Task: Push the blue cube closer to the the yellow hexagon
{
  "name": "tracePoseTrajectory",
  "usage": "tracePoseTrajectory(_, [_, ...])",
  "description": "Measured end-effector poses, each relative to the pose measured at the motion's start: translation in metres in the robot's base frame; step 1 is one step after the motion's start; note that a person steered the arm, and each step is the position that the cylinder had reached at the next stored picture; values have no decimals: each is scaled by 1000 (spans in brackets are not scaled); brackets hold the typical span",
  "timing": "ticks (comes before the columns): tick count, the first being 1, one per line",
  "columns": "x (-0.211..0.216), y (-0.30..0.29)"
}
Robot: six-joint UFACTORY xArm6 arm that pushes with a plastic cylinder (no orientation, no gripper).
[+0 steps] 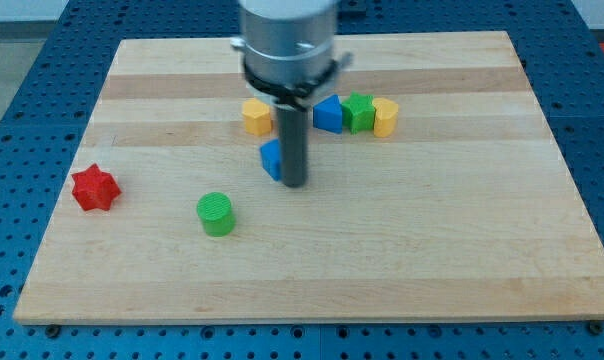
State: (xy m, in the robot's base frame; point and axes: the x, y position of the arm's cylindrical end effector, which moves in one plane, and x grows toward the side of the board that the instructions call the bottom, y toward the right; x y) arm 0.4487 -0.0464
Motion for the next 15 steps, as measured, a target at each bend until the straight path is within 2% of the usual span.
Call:
tracePoseTrajectory(1, [-4, -18])
tracePoseTrajectory(2, [29, -13])
tracePoseTrajectory(3, [28, 21])
tracePoseTrajectory(5, [-7, 75])
tracePoseTrajectory(6, [-40, 68])
tracePoseTrajectory(8, [-46, -36])
tracePoseTrajectory(9, [-30, -44])
tracePoseTrajectory(10, [-8, -14])
tracePoseTrajectory(11, [5, -25])
tracePoseTrajectory(13, [-29, -48])
tracePoseTrajectory(15, [28, -54])
